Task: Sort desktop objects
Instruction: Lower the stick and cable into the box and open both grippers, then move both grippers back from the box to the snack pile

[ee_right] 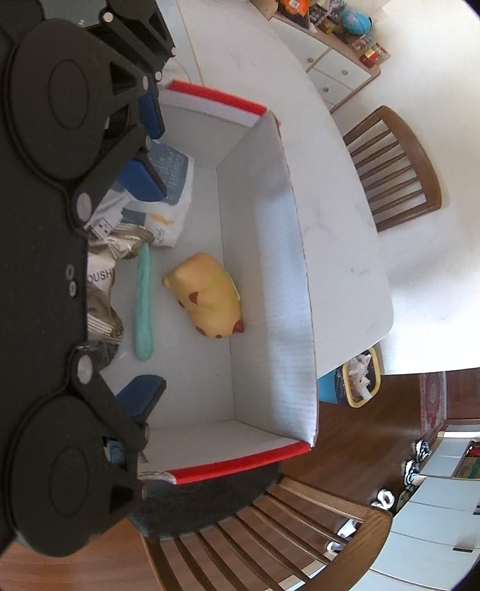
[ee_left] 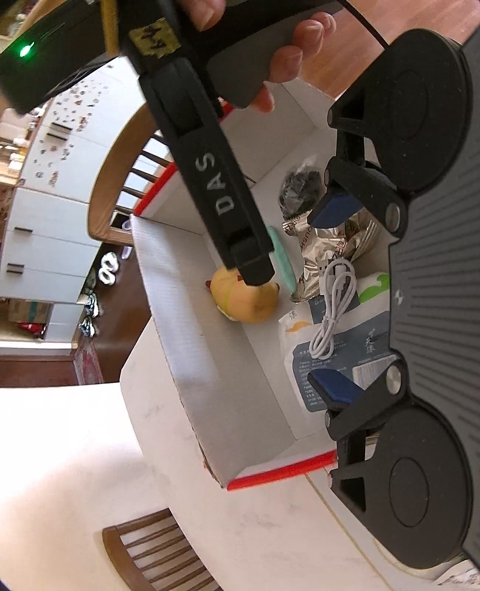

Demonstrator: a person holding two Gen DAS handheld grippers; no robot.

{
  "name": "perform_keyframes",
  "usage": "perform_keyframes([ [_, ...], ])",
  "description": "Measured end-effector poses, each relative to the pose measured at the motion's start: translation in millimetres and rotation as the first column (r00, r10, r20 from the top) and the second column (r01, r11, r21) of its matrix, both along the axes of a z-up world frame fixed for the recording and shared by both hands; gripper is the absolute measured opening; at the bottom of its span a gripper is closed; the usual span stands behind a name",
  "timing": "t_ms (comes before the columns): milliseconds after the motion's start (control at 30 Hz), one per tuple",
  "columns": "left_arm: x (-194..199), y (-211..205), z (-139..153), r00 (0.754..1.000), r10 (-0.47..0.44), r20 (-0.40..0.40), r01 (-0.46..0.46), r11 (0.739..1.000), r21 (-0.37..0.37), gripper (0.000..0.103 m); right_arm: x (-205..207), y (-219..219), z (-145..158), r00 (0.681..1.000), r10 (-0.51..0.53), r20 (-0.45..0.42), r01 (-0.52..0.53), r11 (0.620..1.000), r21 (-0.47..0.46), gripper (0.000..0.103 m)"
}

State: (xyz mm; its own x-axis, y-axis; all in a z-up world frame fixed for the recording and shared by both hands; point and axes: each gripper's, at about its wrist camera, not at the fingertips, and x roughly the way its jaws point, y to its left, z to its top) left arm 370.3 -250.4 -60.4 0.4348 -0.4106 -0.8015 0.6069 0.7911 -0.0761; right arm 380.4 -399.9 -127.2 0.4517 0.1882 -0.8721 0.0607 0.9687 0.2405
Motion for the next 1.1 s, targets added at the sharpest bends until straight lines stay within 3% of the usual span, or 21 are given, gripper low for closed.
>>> perform_keyframes([
  [633, -48.5, 30.7, 33.3, 0.99, 0.086, 0.111, -0.074, 0.991, -0.112, 0.083, -49.2, 11.5, 49.2, 0.992, 0.03, 0.126, -0.033, 0.999, 0.022, 0.101],
  [1100, -89.3, 72.1, 52.6, 0.982, 0.097, 0.16, -0.063, 0.976, -0.206, 0.083, -83.1, 34.5, 59.4, 0.986, -0.02, 0.165, 0.016, 1.0, 0.024, 0.101],
])
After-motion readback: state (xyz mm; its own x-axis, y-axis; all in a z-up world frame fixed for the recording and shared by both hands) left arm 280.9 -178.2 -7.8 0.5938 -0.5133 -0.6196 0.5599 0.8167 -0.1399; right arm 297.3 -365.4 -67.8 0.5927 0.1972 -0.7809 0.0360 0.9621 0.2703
